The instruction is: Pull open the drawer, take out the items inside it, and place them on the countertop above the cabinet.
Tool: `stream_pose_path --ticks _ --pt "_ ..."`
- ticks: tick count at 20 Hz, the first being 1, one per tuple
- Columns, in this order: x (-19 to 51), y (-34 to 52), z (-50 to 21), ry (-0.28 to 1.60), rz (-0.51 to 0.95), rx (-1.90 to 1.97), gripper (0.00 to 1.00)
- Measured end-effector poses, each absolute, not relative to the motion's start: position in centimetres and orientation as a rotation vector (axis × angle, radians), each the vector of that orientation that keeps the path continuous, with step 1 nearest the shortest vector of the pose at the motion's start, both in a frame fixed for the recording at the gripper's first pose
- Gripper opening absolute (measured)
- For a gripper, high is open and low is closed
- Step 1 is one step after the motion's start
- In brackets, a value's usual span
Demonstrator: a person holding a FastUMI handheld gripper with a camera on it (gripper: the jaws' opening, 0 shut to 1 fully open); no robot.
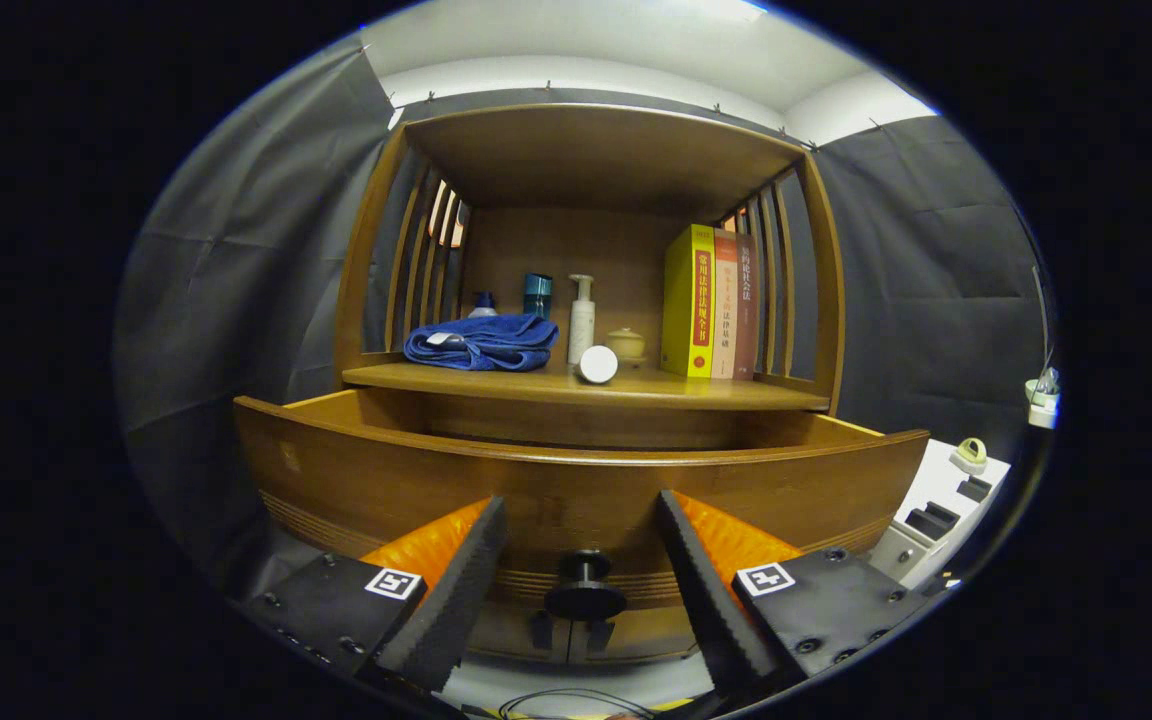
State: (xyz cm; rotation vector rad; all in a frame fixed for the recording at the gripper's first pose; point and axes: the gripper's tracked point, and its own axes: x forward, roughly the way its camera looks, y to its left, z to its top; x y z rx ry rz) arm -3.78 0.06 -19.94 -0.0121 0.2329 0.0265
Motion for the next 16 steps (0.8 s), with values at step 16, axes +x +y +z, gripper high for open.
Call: stream_pose_path --ticks 16 --pt "5.5 0.4 -23.7 0.305 0.012 0.011 0.99"
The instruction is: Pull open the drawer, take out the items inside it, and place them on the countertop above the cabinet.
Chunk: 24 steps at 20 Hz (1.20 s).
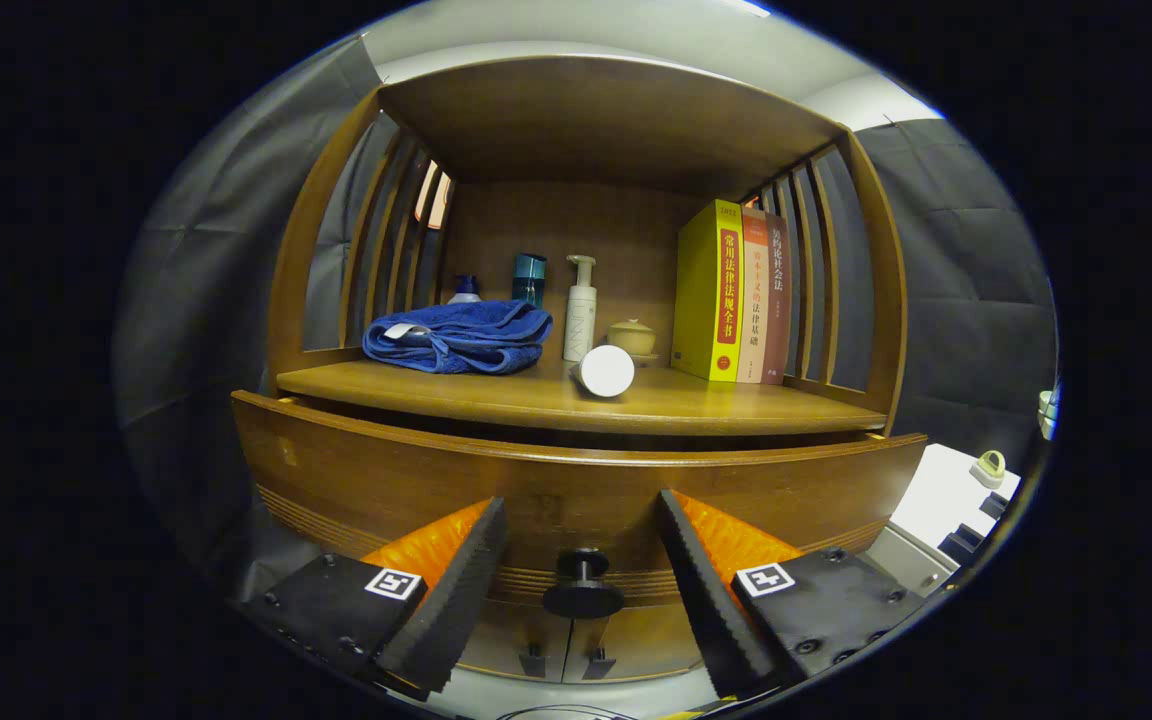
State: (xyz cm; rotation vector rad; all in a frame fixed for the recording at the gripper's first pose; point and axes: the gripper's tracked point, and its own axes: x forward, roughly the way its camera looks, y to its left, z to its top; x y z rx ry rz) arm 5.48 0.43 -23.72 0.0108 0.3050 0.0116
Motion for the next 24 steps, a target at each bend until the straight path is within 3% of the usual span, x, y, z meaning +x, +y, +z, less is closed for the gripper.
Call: stream_pose_path --ticks 13,17,24 --pt "7.4 1.2 -26.0 0.338 0.036 0.094 0.99" --pt "5.8 -1.6 -20.6 0.262 -0.023 0.103 0.99" --pt "2.2 -3.4 -8.0 0.167 -0.004 0.065 0.99"
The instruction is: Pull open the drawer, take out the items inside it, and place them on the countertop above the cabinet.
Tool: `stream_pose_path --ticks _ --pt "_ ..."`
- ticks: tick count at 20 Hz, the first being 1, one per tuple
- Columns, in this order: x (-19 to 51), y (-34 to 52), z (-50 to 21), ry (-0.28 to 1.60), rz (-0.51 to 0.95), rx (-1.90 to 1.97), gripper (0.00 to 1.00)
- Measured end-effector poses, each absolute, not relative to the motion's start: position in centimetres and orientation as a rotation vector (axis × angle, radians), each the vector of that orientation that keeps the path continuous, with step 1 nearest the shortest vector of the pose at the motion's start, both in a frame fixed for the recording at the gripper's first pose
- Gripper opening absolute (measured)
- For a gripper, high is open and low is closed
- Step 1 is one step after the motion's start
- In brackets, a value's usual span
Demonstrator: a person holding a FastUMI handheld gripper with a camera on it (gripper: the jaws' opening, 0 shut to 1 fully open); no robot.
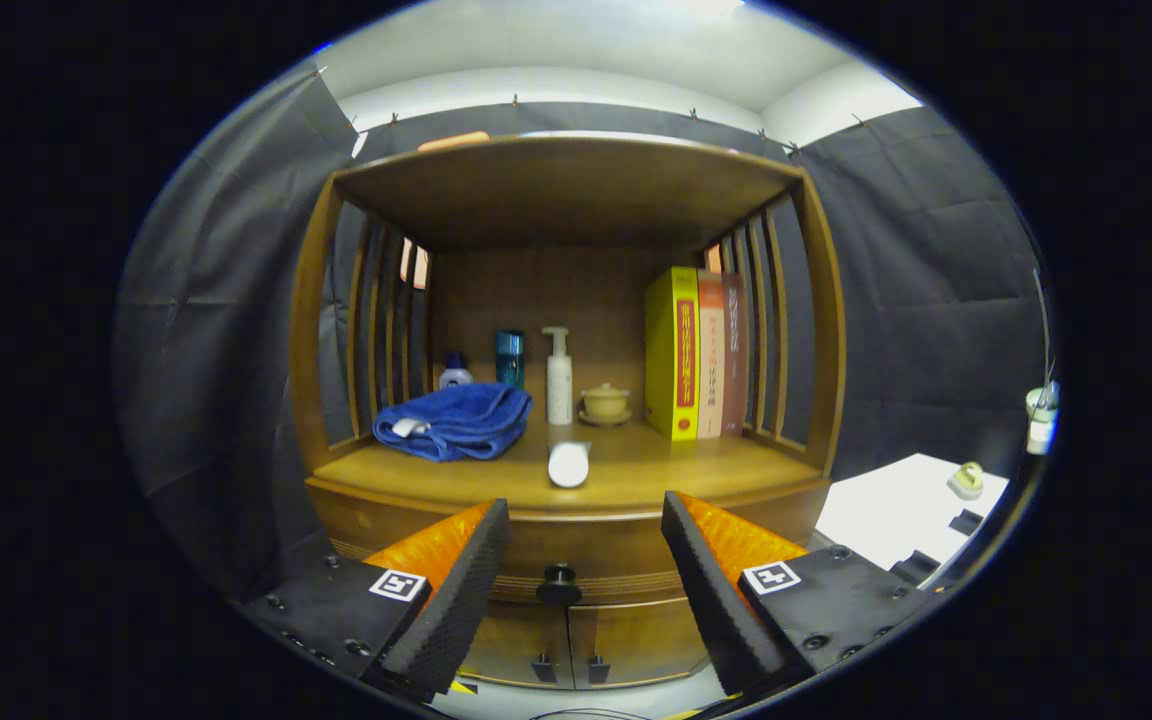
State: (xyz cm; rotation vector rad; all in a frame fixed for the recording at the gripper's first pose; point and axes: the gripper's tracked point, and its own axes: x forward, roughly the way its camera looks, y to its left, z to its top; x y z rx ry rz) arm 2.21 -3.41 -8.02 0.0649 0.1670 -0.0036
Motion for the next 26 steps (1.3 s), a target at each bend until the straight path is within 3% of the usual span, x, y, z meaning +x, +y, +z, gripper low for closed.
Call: stream_pose_path --ticks 7,26 --pt "-1.1 -3.4 2.0 0.042 0.021 0.139 0.98" --pt "-2.9 -5.0 4.9 -0.002 -0.026 0.047 0.98"
